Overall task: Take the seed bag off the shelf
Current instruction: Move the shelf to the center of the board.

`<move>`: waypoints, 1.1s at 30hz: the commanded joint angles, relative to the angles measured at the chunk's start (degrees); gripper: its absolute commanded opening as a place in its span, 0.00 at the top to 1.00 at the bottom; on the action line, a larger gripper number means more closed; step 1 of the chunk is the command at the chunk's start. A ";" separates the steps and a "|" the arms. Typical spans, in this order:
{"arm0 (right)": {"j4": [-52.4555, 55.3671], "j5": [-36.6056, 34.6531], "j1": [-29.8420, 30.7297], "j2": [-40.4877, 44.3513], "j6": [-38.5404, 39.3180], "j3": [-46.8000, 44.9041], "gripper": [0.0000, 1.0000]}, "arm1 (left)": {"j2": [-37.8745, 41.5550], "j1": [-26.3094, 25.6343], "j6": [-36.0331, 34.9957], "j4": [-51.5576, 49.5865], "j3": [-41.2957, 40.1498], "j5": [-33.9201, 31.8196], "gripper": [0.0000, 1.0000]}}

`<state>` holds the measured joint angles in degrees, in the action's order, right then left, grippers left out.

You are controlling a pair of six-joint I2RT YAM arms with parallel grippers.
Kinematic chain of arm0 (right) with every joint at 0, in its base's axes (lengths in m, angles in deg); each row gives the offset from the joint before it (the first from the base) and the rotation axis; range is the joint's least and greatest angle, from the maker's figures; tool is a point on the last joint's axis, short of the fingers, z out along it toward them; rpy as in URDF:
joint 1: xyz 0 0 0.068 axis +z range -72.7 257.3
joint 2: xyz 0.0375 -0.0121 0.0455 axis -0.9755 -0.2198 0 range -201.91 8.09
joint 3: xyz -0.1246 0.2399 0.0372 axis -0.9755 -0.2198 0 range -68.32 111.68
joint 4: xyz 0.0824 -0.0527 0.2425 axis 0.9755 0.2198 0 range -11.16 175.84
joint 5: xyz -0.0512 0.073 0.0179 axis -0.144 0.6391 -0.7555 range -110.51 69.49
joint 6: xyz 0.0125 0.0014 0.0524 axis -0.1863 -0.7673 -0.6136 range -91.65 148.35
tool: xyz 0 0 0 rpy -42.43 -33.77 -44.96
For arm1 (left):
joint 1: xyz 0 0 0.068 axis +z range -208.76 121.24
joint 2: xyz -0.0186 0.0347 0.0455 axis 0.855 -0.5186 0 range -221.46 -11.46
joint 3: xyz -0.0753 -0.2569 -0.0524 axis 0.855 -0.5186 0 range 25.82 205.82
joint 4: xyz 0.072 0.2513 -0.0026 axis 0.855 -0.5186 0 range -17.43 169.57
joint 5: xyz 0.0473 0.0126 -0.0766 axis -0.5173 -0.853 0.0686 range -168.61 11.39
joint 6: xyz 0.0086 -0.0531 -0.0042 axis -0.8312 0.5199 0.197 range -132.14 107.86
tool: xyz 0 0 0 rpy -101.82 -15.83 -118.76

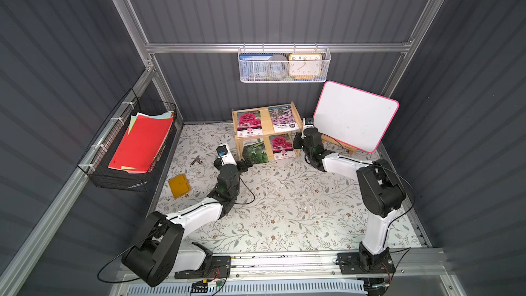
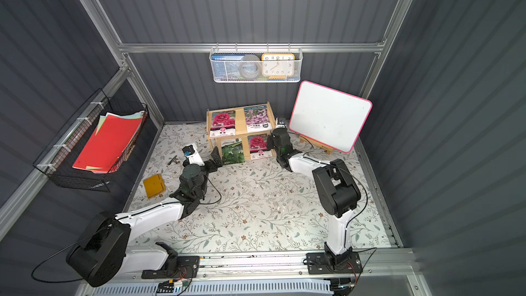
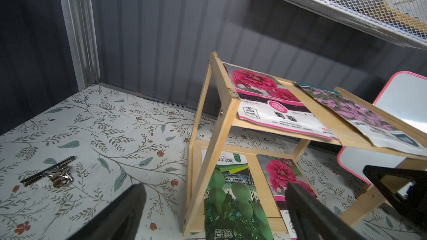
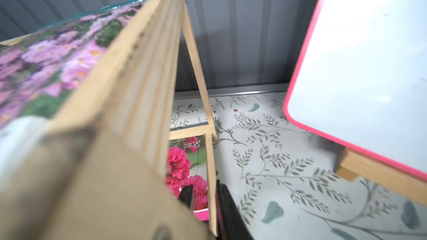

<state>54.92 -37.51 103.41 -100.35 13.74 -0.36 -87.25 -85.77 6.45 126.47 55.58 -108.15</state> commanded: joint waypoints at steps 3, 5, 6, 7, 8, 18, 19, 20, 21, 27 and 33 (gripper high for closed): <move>-1.20 -8.19 1.18 4.64 -3.82 -7.98 1.00 | 1.65 0.22 -1.03 1.53 -1.18 2.23 0.00; -2.64 -8.41 1.34 6.21 -4.19 -11.00 1.00 | 2.17 0.20 -0.84 1.54 -1.54 2.48 0.00; -3.40 -8.19 1.29 6.85 -4.06 -12.19 1.00 | 2.41 0.20 -0.84 1.46 -1.66 2.70 0.00; -4.10 -7.83 1.25 7.43 -3.62 -13.23 1.00 | 2.81 0.20 -0.84 1.32 -1.88 2.80 0.00; -4.47 -7.35 1.38 8.07 -3.05 -14.06 1.00 | 3.05 0.22 -0.81 1.28 -2.02 2.84 0.00; -4.21 -9.76 1.40 9.56 -5.24 -17.20 1.00 | 3.82 0.20 -0.32 1.93 -3.39 3.98 0.00; -4.04 -10.34 1.38 9.12 -5.38 -16.87 1.00 | 3.82 0.22 -0.09 2.18 -3.56 4.26 0.00; -3.96 -11.14 1.39 8.72 -5.66 -16.58 1.00 | 3.81 0.21 0.09 2.44 -3.71 4.47 0.00; -3.94 -11.79 1.40 8.36 -6.06 -16.38 1.00 | 3.65 0.22 0.28 2.71 -3.84 4.60 0.00; -5.46 -14.79 1.38 5.37 -9.37 -15.42 1.00 | 1.80 0.24 0.93 4.08 -3.85 5.37 0.00; -7.50 -13.16 1.40 2.39 -6.85 -13.03 1.00 | 0.72 0.20 1.20 4.52 -3.31 6.20 0.00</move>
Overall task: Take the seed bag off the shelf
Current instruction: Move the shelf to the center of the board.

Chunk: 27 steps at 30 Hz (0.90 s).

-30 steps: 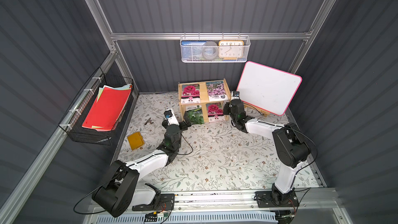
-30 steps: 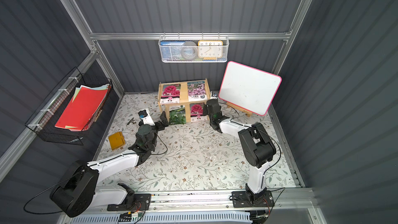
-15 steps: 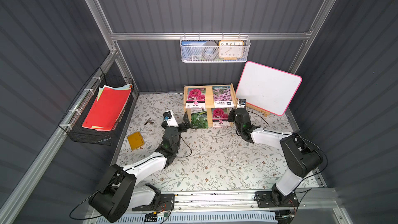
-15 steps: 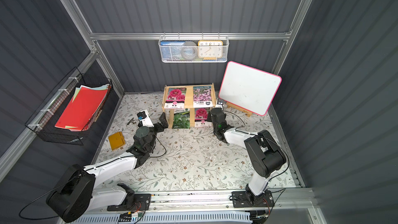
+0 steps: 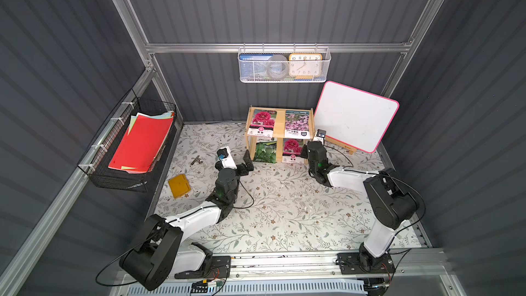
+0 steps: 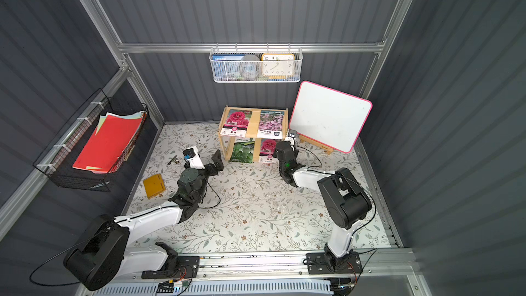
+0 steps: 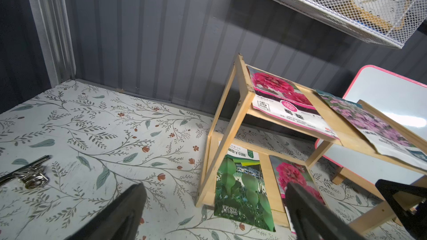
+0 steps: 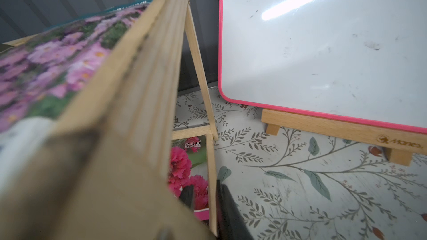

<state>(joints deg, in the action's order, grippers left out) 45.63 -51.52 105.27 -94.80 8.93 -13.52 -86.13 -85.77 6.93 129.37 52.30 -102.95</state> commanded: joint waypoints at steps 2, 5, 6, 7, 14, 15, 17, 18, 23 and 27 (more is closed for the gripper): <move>1.29 2.83 -0.51 -3.90 0.02 0.88 1.00 | -0.30 0.20 0.78 1.70 -0.02 1.05 0.00; 0.26 6.45 -0.55 -4.32 3.37 1.27 1.00 | -0.21 0.20 0.88 1.46 0.05 1.08 0.00; -0.04 7.35 -0.59 -4.29 4.04 1.19 1.00 | -0.21 0.20 0.88 1.31 0.06 1.11 0.00; -0.38 8.71 -0.74 -4.25 4.84 1.03 1.00 | -0.12 0.22 0.97 1.19 0.11 1.09 0.00; 0.16 13.92 -2.19 -3.08 7.20 0.17 1.00 | 0.23 0.20 1.19 0.13 0.63 1.35 0.00; 0.65 14.49 -2.37 -2.72 7.25 0.06 1.00 | 0.32 0.20 1.13 -0.11 0.76 1.39 0.00; 1.49 15.08 -2.90 -1.72 7.62 -0.20 1.00 | 0.50 0.20 1.14 -0.56 1.06 1.44 0.00; 1.95 15.17 -3.17 -1.19 7.72 -0.39 1.00 | 0.58 0.20 1.13 -0.78 1.28 1.49 0.00; 3.88 14.65 -4.42 1.65 7.27 -1.45 1.00 | 0.77 0.21 1.14 -1.02 1.47 1.49 0.00; 5.63 14.71 -5.22 3.60 6.53 -2.11 1.00 | 0.60 0.20 1.14 -1.44 1.73 1.37 0.00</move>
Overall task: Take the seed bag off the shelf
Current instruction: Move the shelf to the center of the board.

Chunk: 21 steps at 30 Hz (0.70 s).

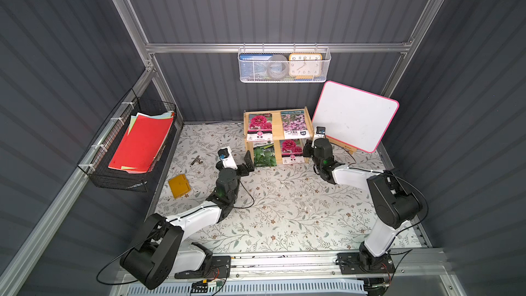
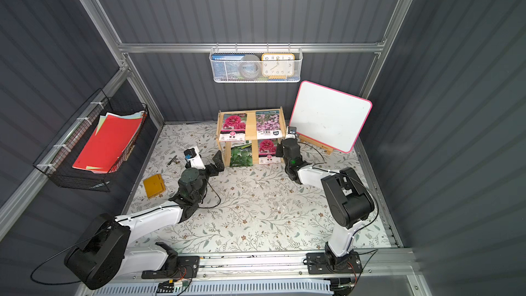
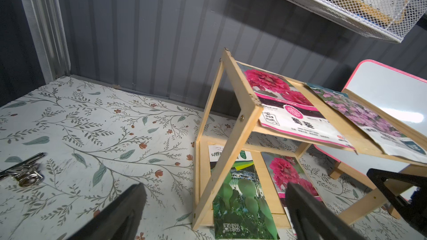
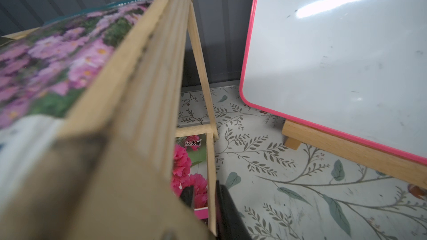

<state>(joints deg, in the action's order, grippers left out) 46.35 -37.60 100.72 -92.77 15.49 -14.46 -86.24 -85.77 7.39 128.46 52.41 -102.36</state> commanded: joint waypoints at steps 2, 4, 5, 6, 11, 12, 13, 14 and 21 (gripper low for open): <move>6.06 1.15 -0.83 2.45 -0.46 -1.30 1.00 | 0.86 0.24 0.77 -0.69 1.62 0.85 0.00; 6.77 1.78 -0.88 3.05 -0.49 -1.48 1.00 | 1.02 0.20 0.76 -0.72 1.62 0.80 0.00; 7.04 1.96 -0.84 3.22 -0.71 -1.57 1.00 | 1.11 0.22 0.68 -0.79 1.62 0.72 0.00; 7.13 2.13 -0.83 3.38 -0.83 -1.73 1.00 | 1.12 0.20 0.69 -0.88 1.62 0.64 0.00; 7.09 2.13 -0.83 3.76 -2.65 -3.08 1.00 | 1.24 0.20 0.68 -1.05 1.54 0.46 0.00; 6.96 2.20 -0.83 3.80 -3.24 -3.60 1.00 | 1.16 0.21 0.69 -1.07 1.57 0.43 0.00; 6.71 2.33 -0.83 3.68 -3.75 -4.11 1.00 | 1.22 0.20 0.69 -1.07 1.44 0.40 0.00; 6.32 2.39 -0.75 3.66 -4.28 -4.56 1.00 | 1.21 0.20 0.66 -1.07 1.44 0.37 0.00; 4.63 2.13 -0.66 3.56 -6.11 -6.74 1.00 | 1.21 0.20 0.68 -0.98 1.48 0.27 0.00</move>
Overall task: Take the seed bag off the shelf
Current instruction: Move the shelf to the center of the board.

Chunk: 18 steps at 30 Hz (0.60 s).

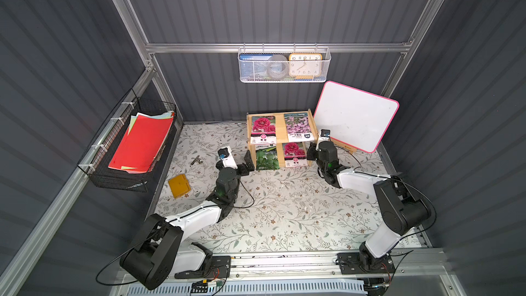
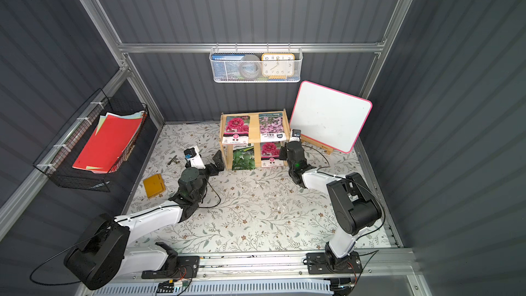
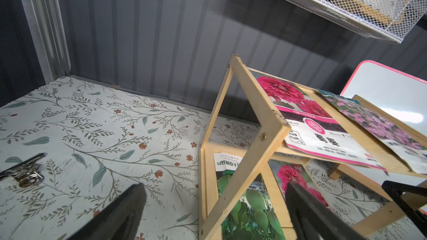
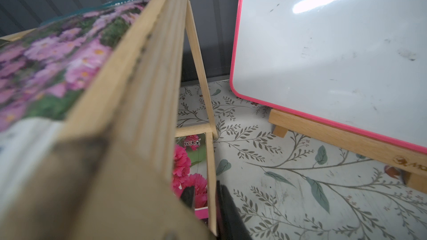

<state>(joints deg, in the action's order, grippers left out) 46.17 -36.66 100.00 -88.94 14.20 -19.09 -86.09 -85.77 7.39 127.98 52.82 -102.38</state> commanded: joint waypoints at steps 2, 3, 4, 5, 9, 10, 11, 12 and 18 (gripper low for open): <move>4.89 1.37 0.15 -0.17 -4.75 -1.99 1.00 | 1.00 0.20 0.69 -0.59 1.08 0.20 0.00; 5.14 1.49 0.22 -0.16 -4.66 -1.83 1.00 | 1.04 0.20 0.69 -0.59 1.13 0.16 0.00; 5.44 1.63 0.28 -0.13 -4.59 -1.53 1.00 | 1.07 0.22 0.69 -0.65 1.14 0.13 0.00; 5.65 1.75 0.32 -0.10 -4.49 -1.42 0.99 | 0.98 0.20 0.77 -0.74 1.13 0.13 0.00; 5.86 1.98 0.50 -0.09 -4.31 -0.98 0.74 | 1.06 0.20 0.86 -1.03 1.28 -0.06 0.00; 5.86 1.94 0.50 -0.13 -4.30 -0.89 0.69 | 1.07 0.24 0.86 -1.03 1.23 -0.05 0.00; 5.78 1.98 0.58 0.00 -4.35 -0.89 0.64 | 1.13 0.20 0.86 -1.20 1.24 -0.05 0.00; 5.83 1.94 0.57 -0.02 -4.24 -0.89 0.59 | 1.15 0.23 0.86 -1.29 1.32 -0.12 0.00; 6.00 2.12 0.76 1.34 -3.54 -0.72 0.36 | 1.70 0.20 0.65 -1.53 1.34 -0.36 0.00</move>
<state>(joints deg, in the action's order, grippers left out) 50.68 -35.08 100.33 -88.88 10.53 -19.42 -85.67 -85.77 7.61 127.36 52.82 -102.47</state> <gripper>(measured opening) 0.618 0.994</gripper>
